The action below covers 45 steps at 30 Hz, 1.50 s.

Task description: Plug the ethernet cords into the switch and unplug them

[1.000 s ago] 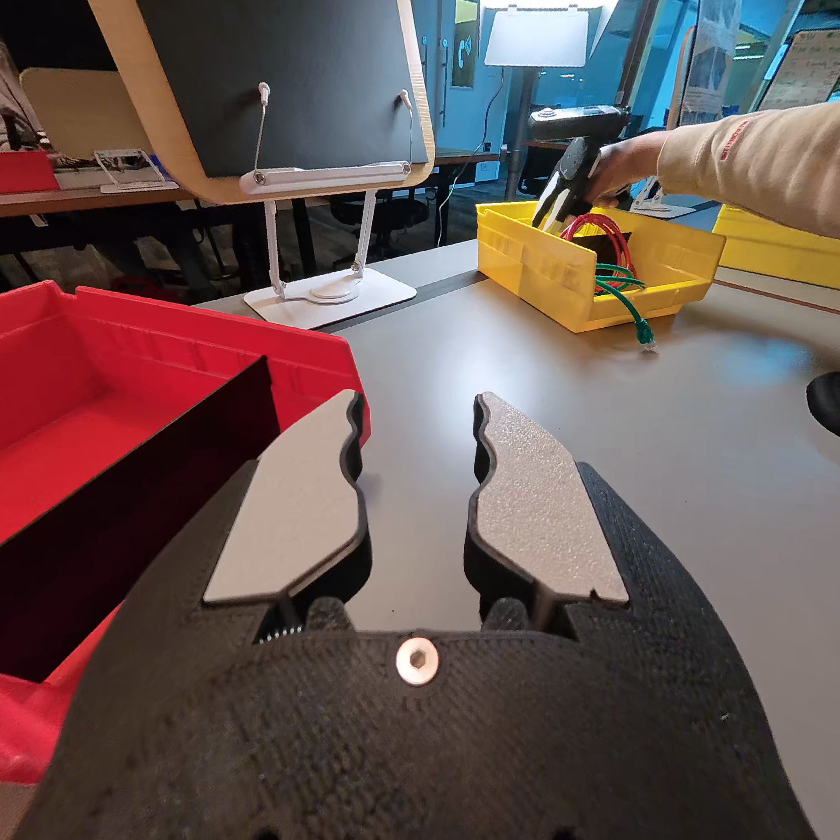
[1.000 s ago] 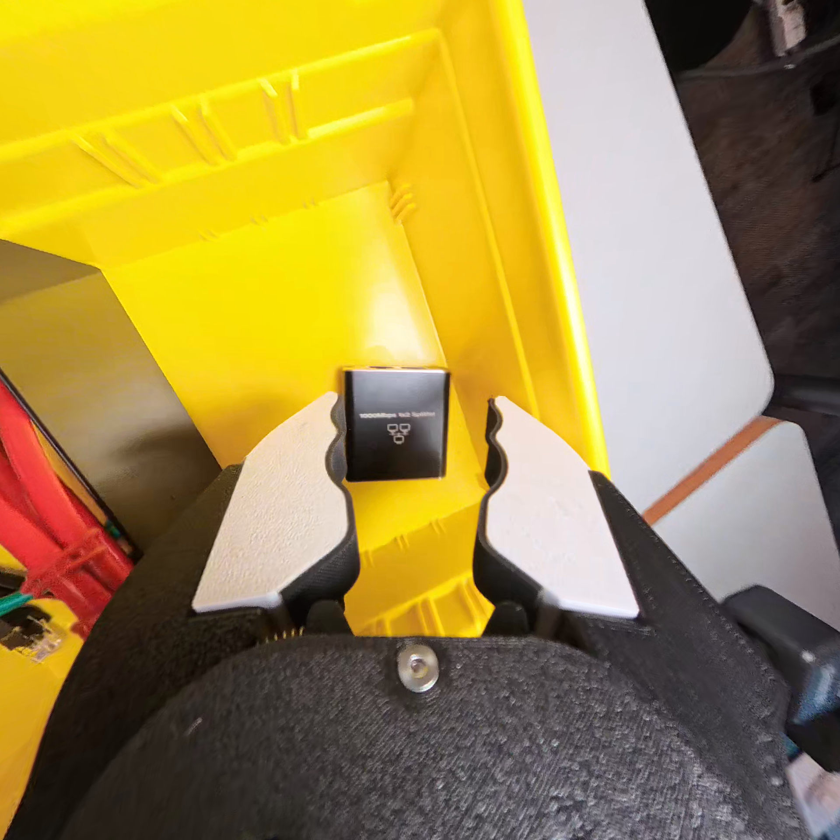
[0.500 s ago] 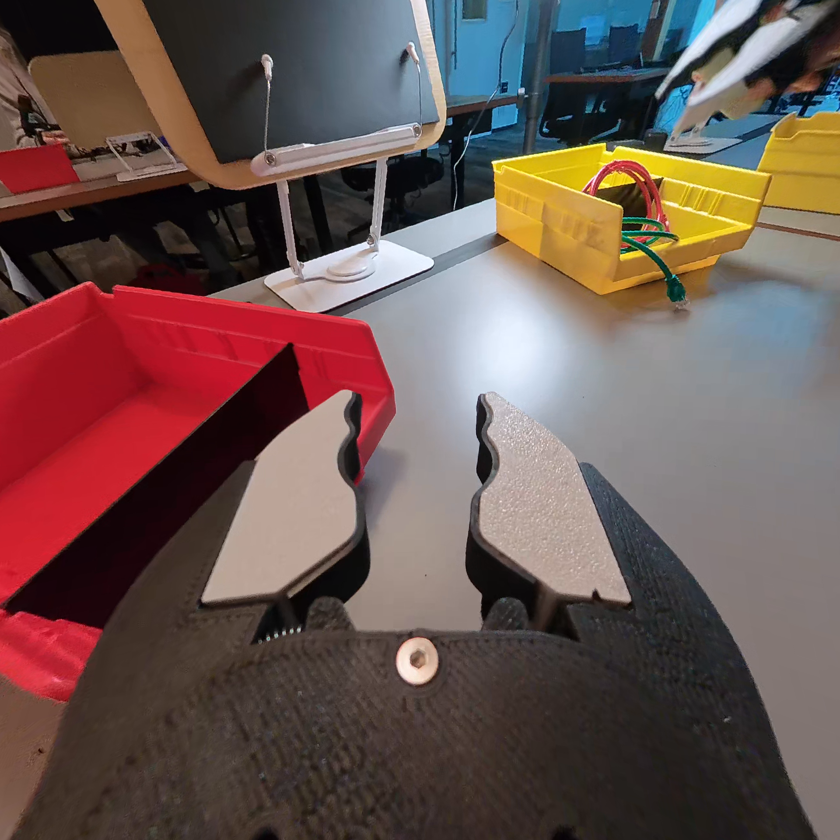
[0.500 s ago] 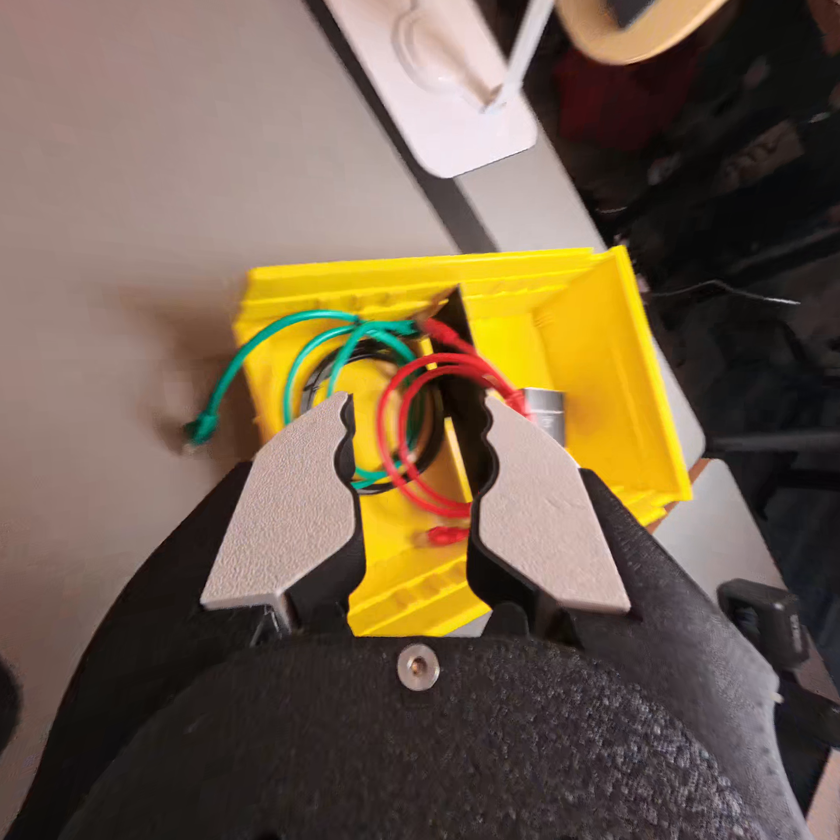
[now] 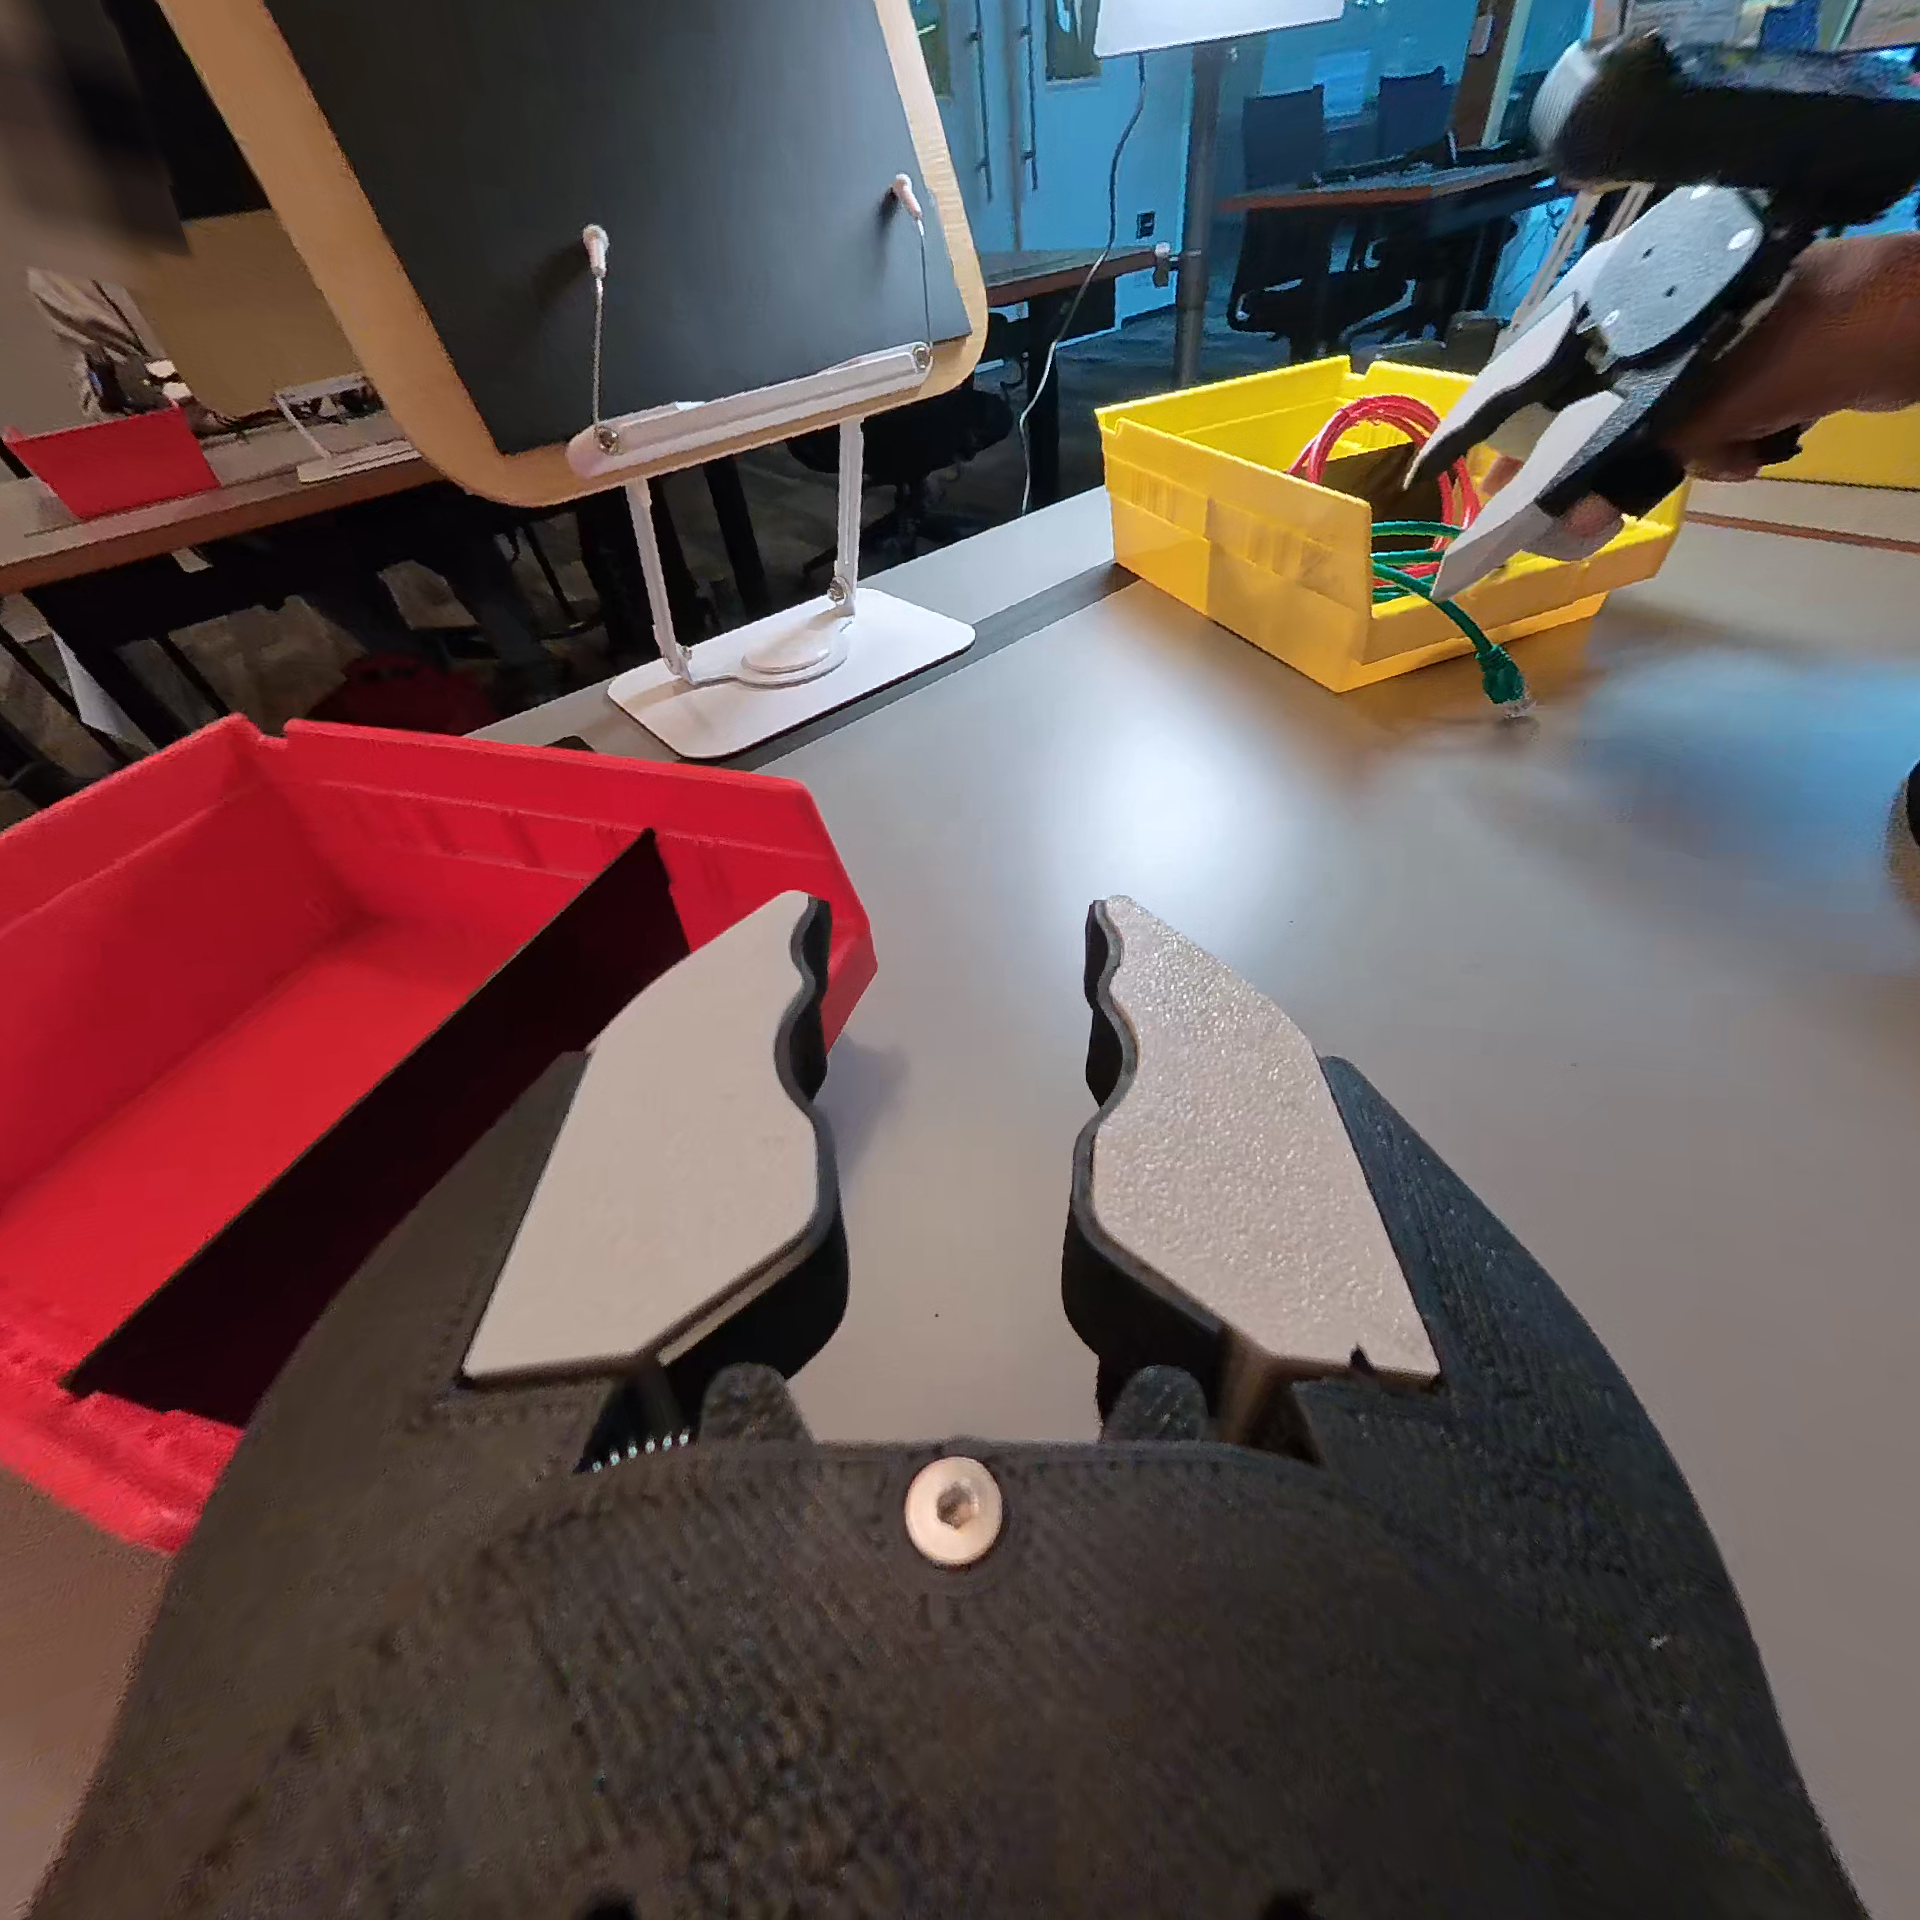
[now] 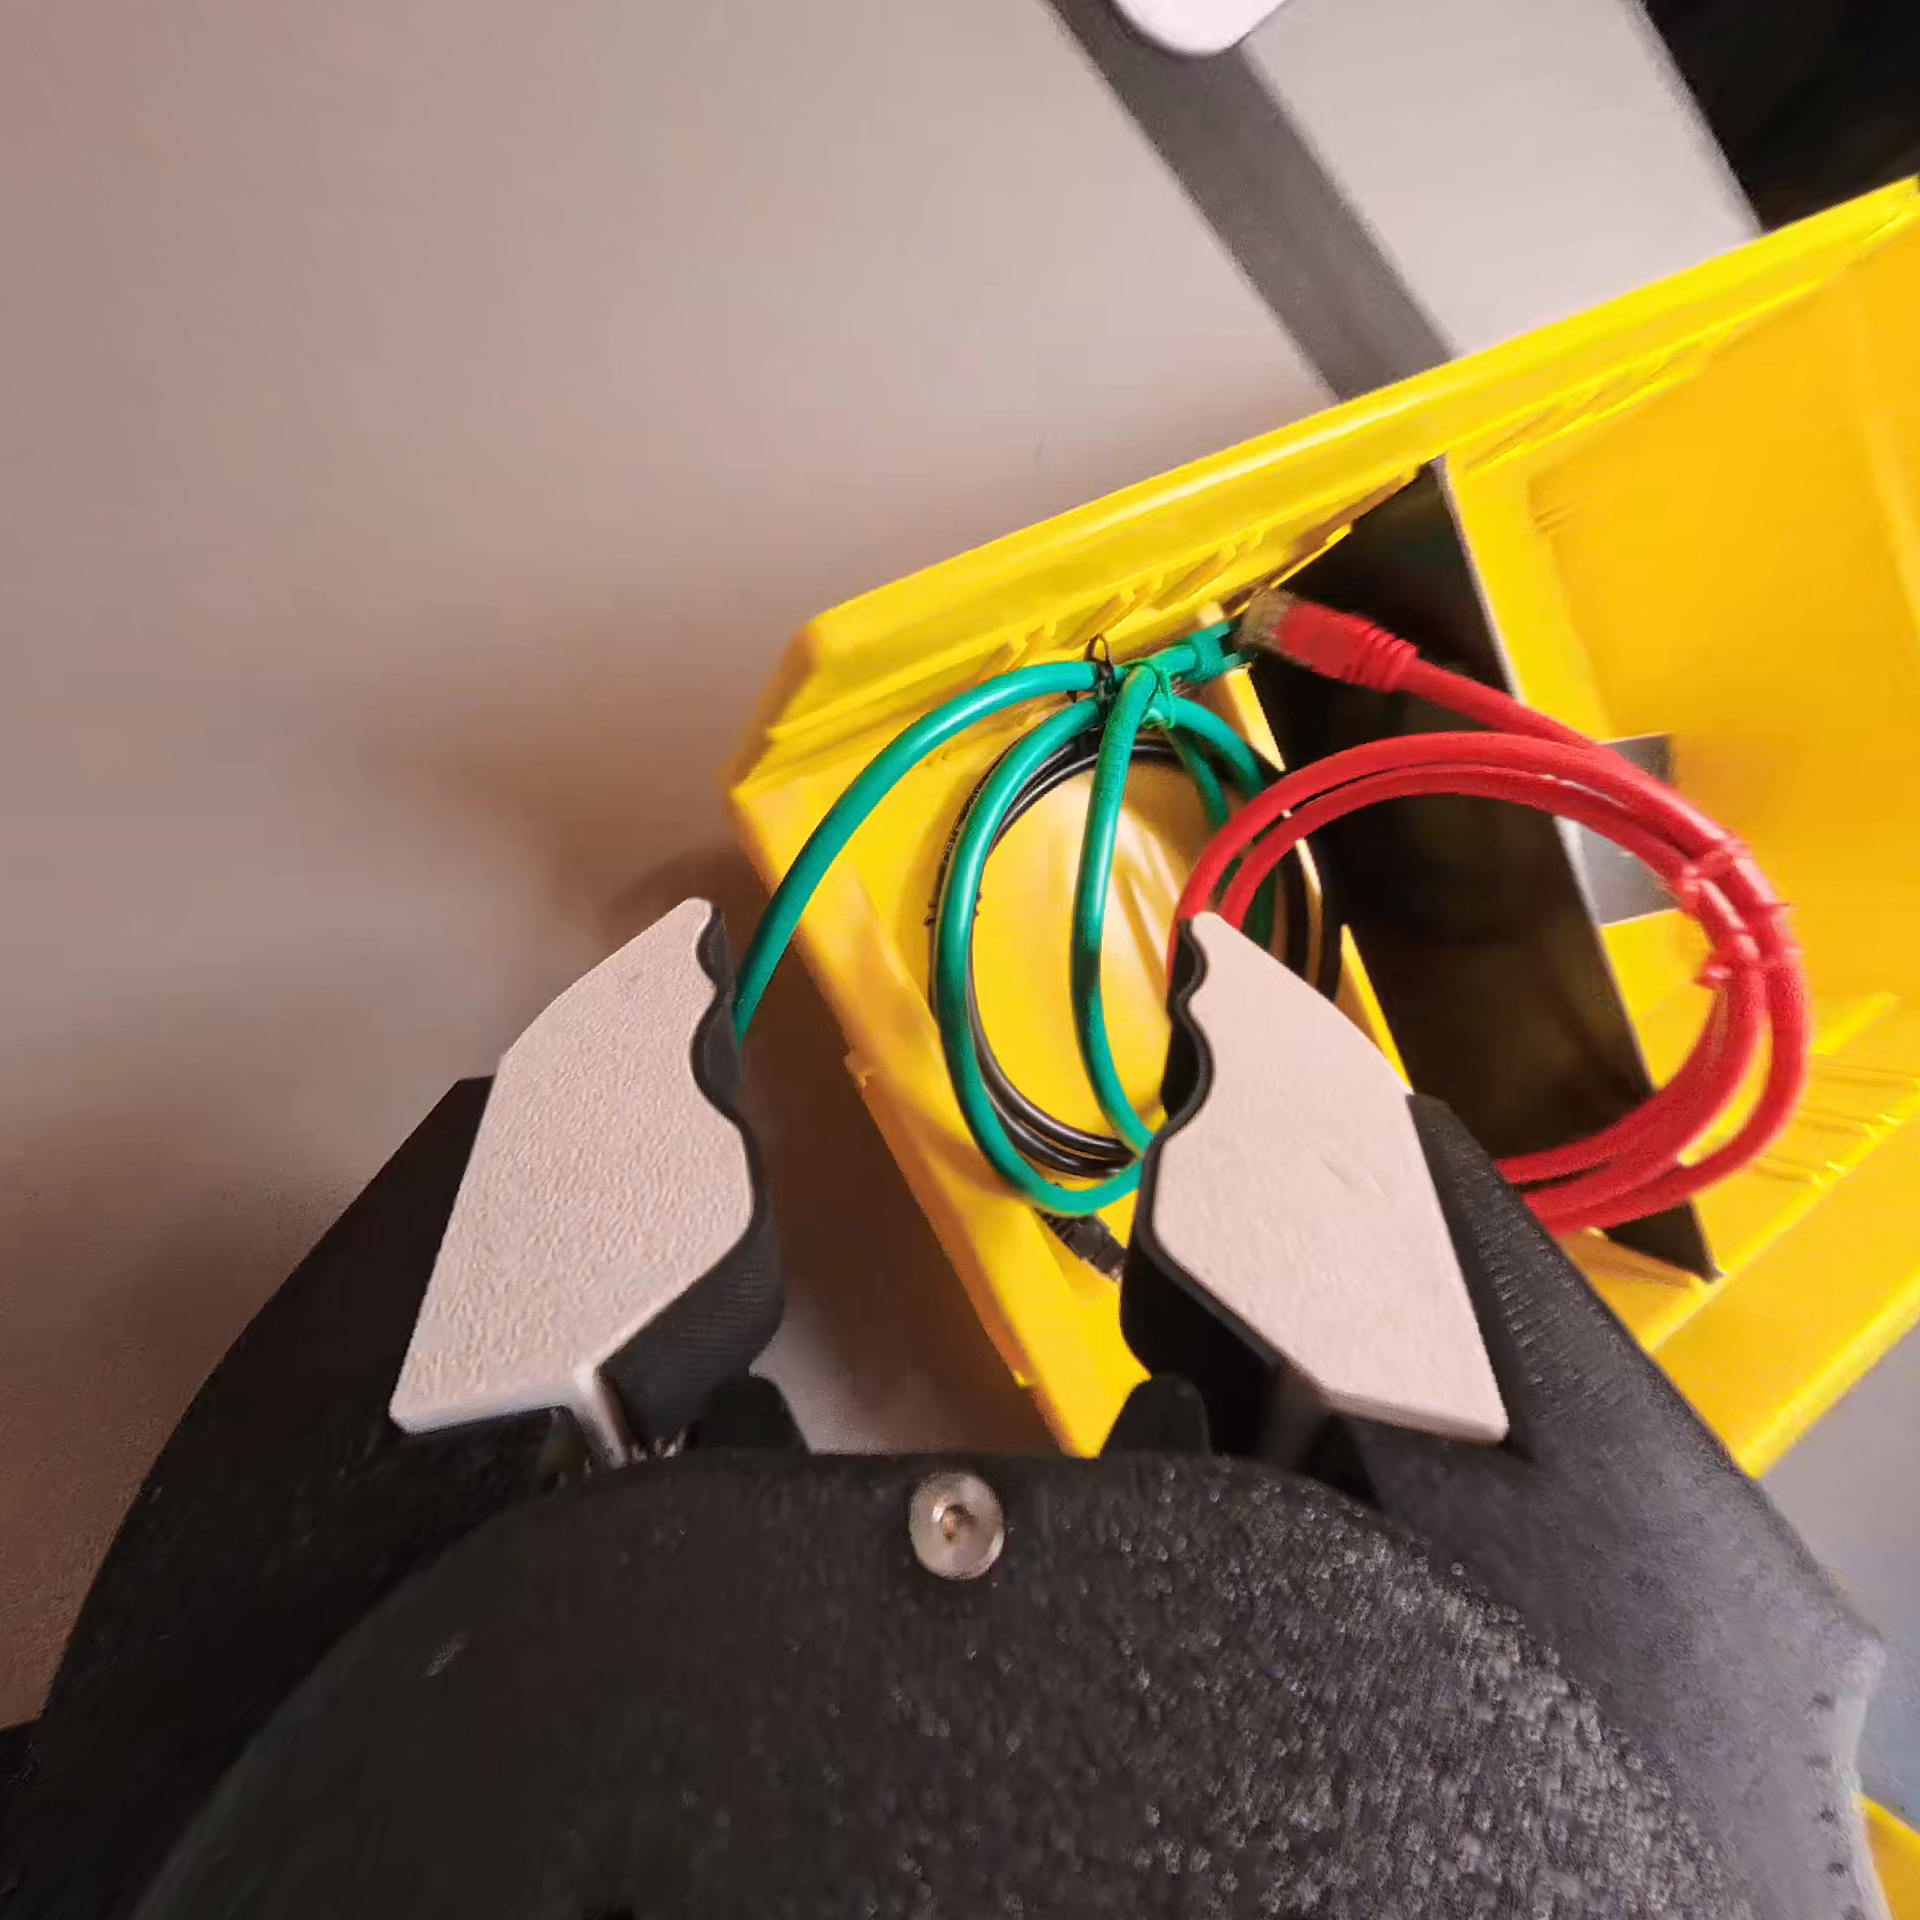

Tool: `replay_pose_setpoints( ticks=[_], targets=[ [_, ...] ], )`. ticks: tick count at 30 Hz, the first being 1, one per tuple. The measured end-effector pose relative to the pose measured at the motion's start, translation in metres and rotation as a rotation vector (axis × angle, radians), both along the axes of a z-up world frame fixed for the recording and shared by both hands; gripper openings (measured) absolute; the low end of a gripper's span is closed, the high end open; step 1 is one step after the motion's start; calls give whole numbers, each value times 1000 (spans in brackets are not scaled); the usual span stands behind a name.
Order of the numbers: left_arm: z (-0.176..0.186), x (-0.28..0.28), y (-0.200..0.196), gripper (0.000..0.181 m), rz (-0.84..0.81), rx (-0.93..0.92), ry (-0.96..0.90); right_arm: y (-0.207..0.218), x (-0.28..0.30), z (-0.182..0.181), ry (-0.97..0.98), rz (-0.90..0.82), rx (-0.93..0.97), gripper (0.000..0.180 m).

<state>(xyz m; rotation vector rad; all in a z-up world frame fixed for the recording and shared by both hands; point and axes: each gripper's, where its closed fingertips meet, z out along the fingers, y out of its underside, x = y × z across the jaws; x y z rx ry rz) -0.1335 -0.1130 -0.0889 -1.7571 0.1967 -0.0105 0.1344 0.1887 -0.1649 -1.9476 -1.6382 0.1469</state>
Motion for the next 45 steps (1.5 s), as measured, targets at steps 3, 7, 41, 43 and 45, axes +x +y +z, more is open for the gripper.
replay_pose_setpoints(
  ticks=[3,7,41,43,45],
  targets=[
    [-6,-5,-2,47,1,-9,-46,6,-1,-14,-56,-9,-123,66],
    [-9,-9,-5,46,4,-12,-56,6,-4,-8,-31,30,-265,41],
    [-34,-3,2,42,-8,-95,-75,160,51,30,-181,31,260,6],
    [-34,-5,1,42,-3,-92,-76,160,50,31,-176,42,256,6],
    [-33,-6,0,42,0,-89,-79,154,50,34,-146,61,238,6]
  ],
)
